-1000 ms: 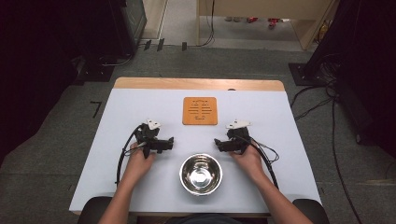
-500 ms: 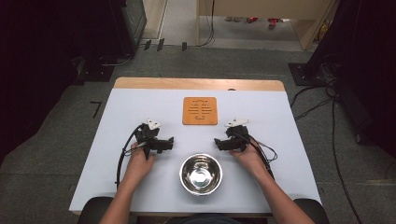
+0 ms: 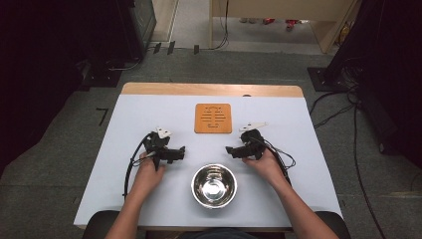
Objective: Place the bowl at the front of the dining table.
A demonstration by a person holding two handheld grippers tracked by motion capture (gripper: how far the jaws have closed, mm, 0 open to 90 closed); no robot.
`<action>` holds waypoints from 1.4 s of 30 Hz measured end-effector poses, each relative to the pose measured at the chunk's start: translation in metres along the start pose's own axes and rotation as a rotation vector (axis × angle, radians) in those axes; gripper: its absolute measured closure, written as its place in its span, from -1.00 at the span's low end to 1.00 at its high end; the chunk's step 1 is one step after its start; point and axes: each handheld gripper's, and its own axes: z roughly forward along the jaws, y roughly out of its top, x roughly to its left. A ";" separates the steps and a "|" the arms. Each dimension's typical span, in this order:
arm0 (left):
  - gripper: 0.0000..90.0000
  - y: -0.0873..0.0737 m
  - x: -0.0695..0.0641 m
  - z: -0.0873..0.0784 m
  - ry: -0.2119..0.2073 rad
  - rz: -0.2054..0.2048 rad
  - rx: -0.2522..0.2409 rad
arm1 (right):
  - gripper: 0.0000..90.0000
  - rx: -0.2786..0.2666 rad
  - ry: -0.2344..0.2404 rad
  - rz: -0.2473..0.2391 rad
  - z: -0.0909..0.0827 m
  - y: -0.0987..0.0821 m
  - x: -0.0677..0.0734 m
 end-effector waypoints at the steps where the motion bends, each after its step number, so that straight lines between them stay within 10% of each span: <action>1: -1.00 0.000 0.000 0.000 0.000 0.000 0.000 | -0.49 0.003 0.024 -0.001 -0.001 0.001 0.001; 42: -1.00 0.000 0.000 0.000 -0.002 -0.002 -0.002 | -0.14 0.032 0.205 -0.129 -0.022 0.024 0.028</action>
